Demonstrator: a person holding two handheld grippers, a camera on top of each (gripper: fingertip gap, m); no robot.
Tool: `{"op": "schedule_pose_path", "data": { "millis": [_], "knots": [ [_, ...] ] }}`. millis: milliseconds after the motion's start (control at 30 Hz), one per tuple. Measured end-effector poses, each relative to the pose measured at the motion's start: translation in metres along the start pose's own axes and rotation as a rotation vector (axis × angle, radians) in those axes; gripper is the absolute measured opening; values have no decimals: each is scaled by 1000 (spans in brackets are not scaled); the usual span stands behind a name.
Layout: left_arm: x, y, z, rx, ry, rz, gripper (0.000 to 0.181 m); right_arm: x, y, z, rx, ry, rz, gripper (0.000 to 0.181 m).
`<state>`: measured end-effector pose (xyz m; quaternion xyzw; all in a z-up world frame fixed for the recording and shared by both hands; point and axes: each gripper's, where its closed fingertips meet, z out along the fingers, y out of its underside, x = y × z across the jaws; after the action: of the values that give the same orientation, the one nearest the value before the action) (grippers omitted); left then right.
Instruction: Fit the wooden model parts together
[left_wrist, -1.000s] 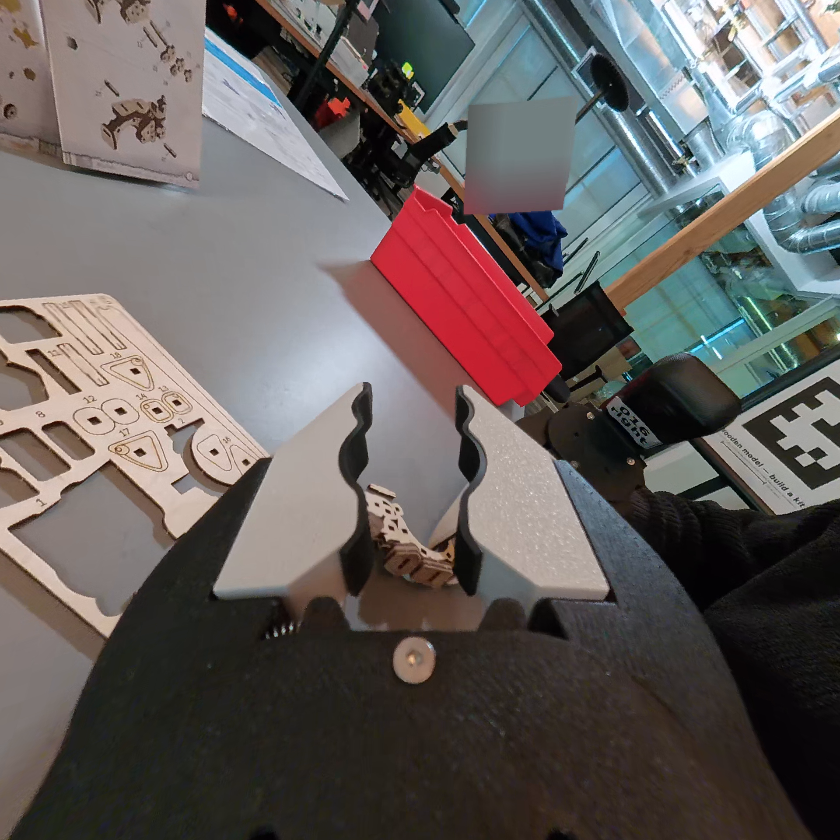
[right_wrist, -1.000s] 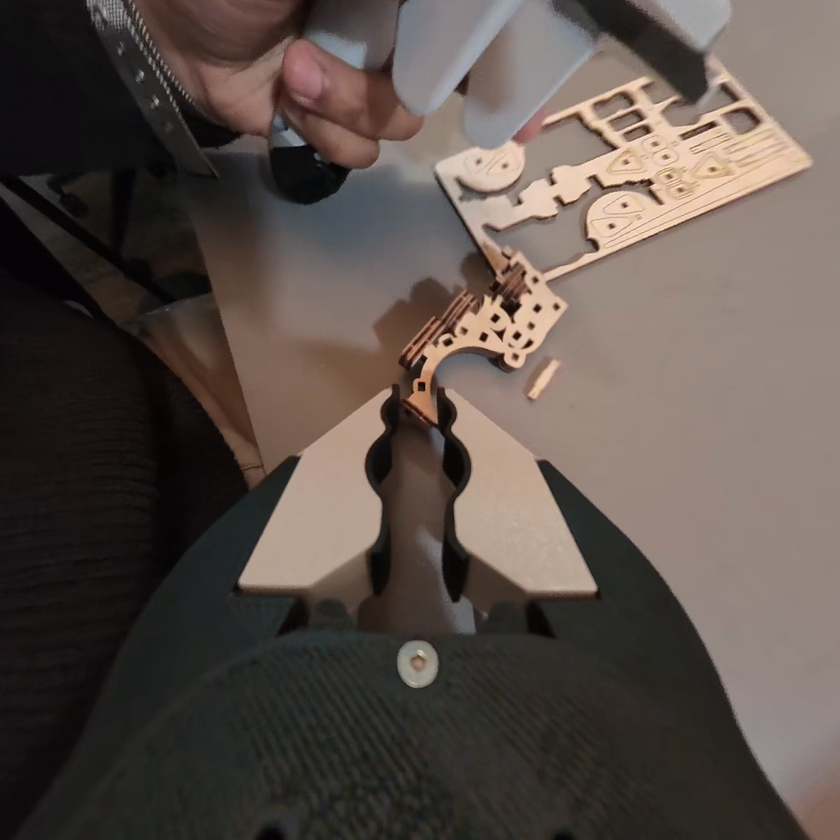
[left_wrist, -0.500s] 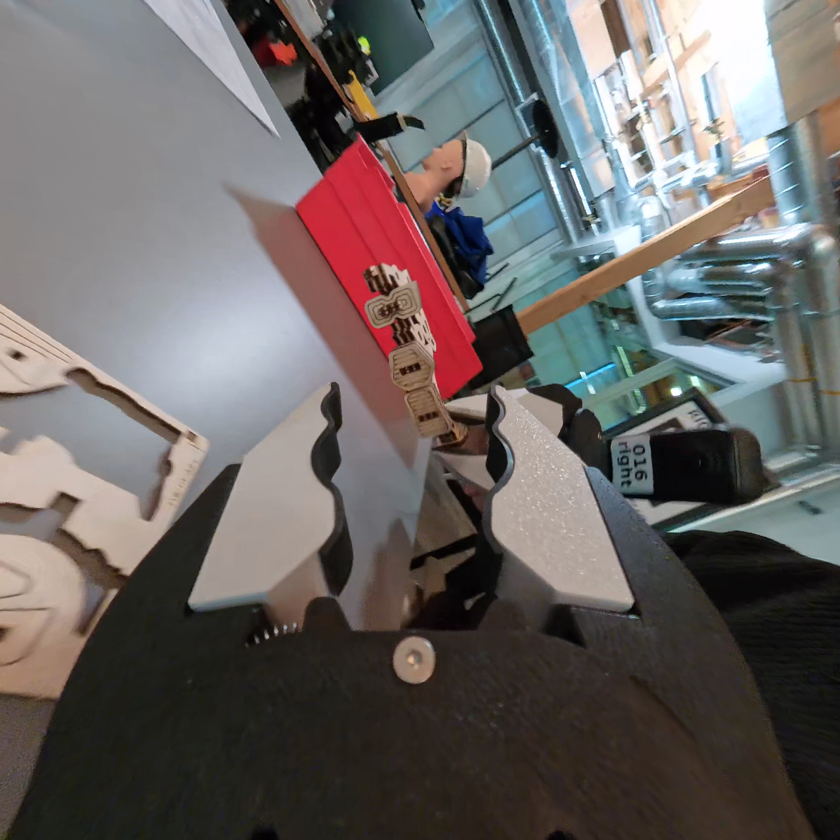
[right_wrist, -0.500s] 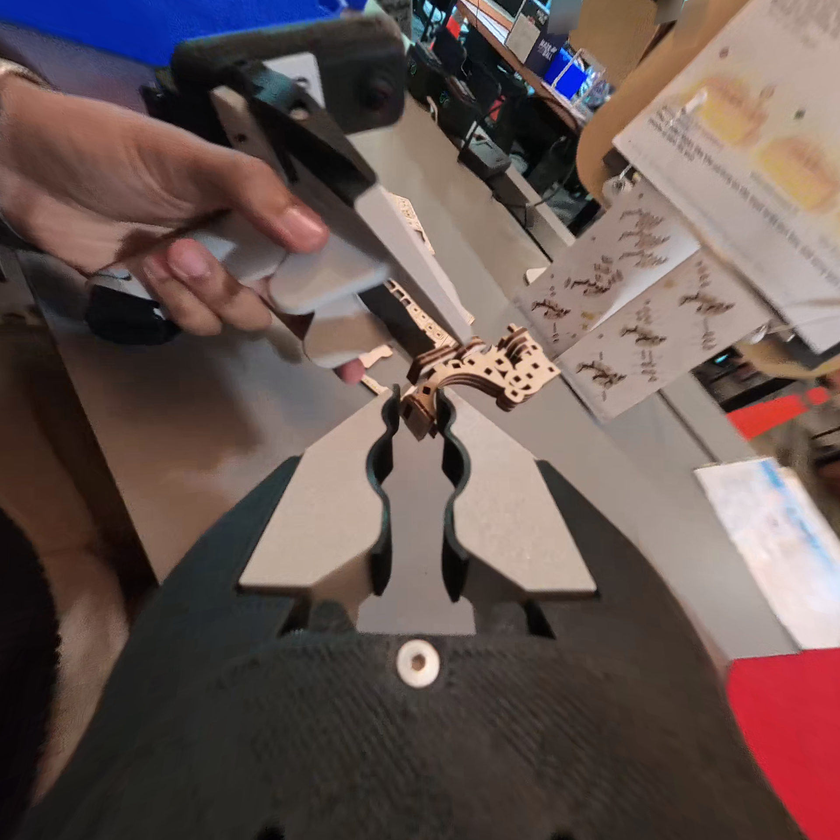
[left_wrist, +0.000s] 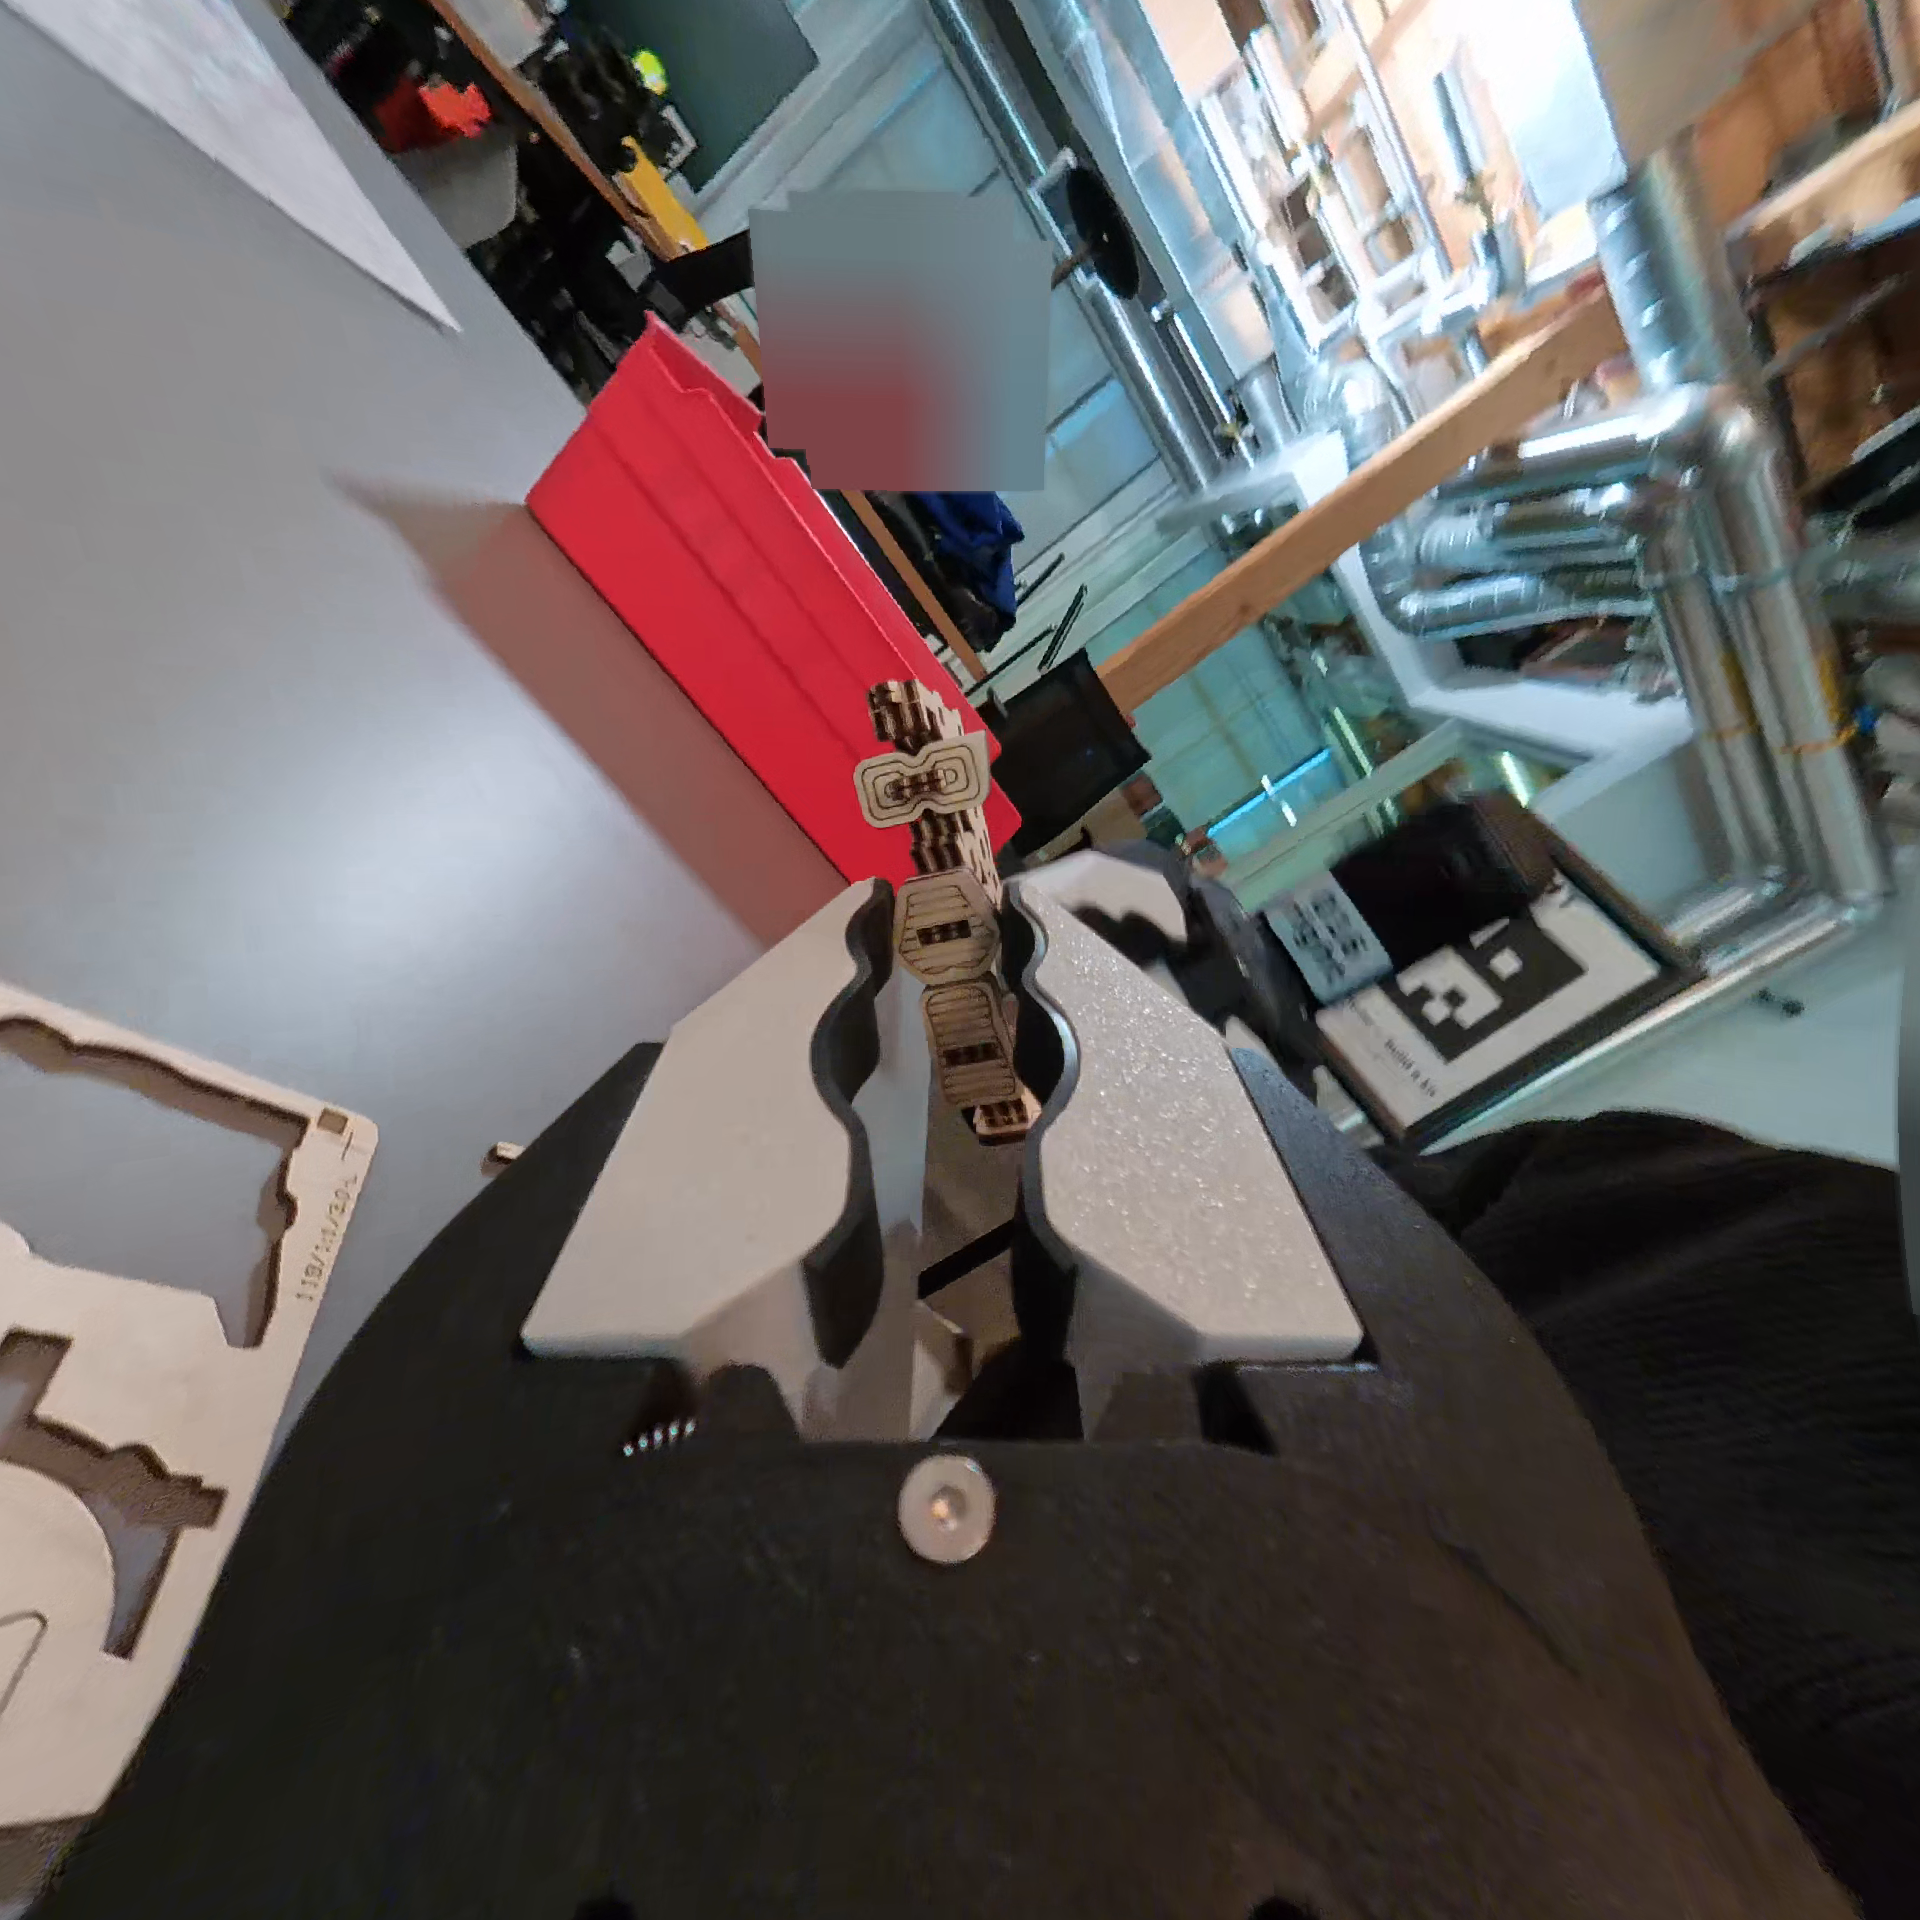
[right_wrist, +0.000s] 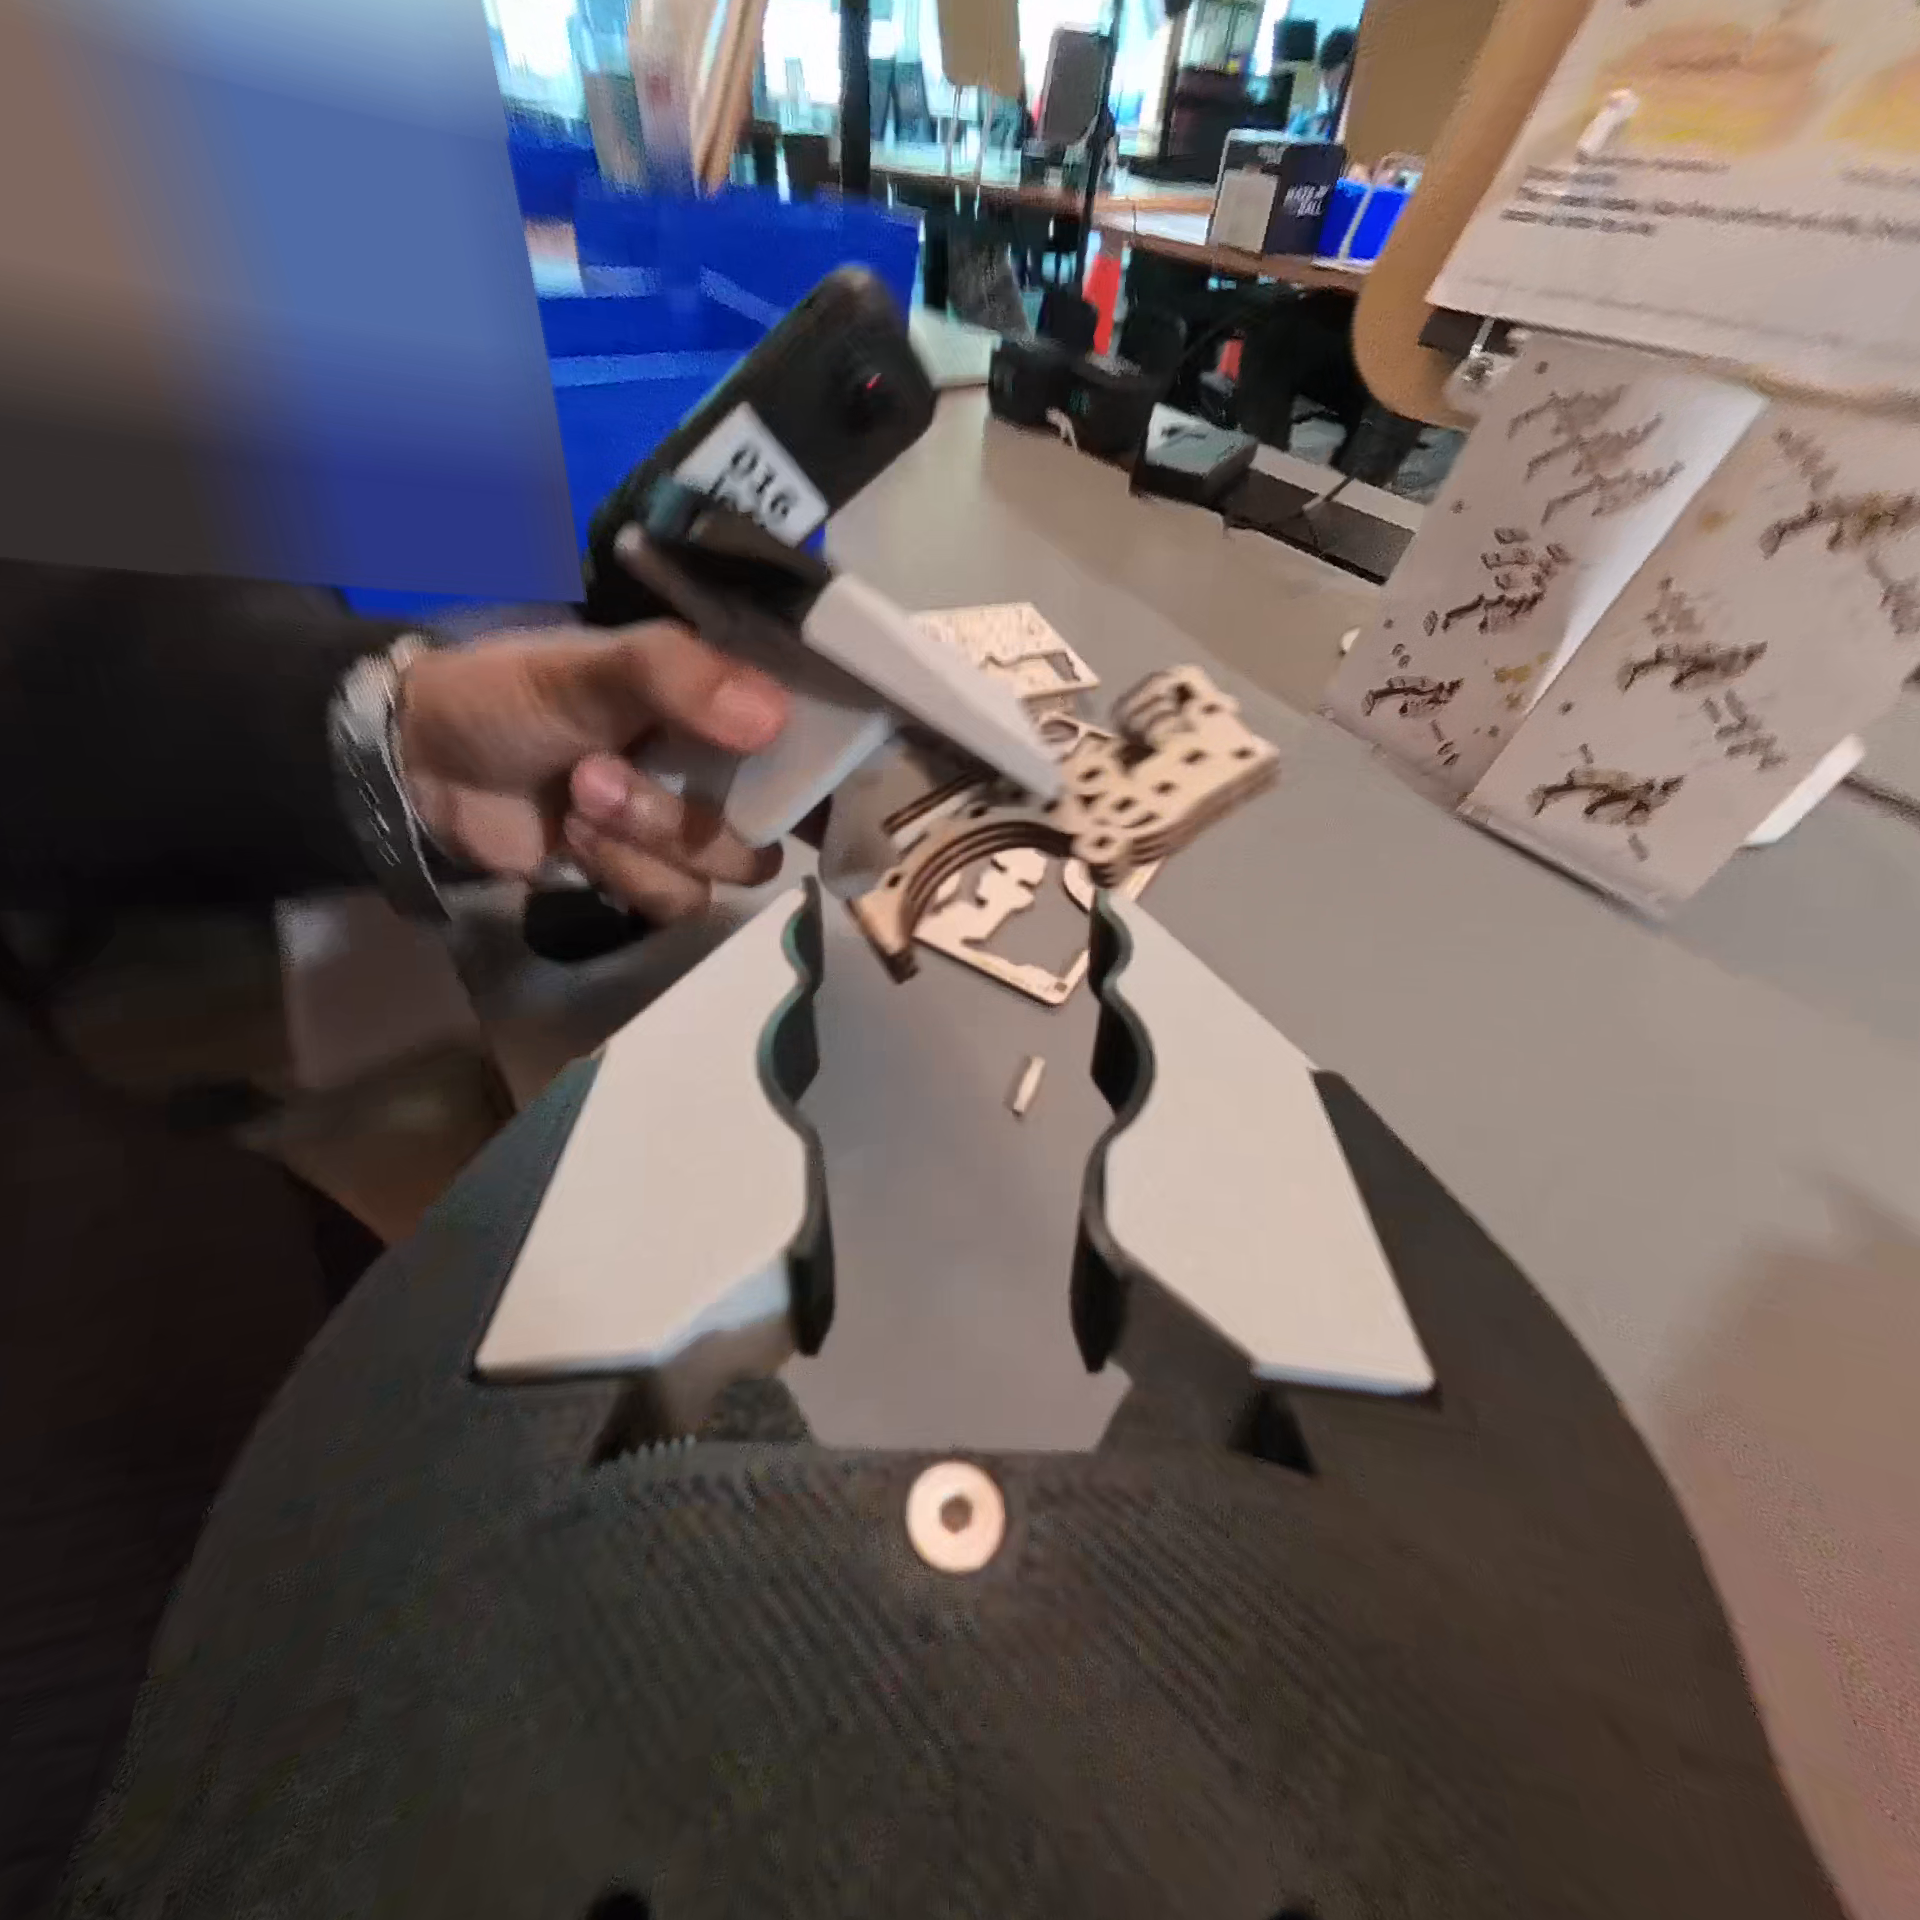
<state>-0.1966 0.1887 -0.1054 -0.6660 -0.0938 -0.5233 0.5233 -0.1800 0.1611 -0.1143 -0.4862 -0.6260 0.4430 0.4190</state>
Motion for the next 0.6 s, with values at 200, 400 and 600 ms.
{"op": "schedule_pose_path", "data": {
  "millis": [200, 400, 600],
  "knots": [
    [14, 15, 4, -116, 43, 190, 17, 32, -8, -17, 184, -164, 539, 37],
    [15, 27, 5, -176, 75, 174, 18, 28, -8, -17, 224, -336, 740, 14],
    [7, 23, 3, -130, 48, 150, 36, 28, -10, -16, 256, -420, 890, 7]
  ]
}}
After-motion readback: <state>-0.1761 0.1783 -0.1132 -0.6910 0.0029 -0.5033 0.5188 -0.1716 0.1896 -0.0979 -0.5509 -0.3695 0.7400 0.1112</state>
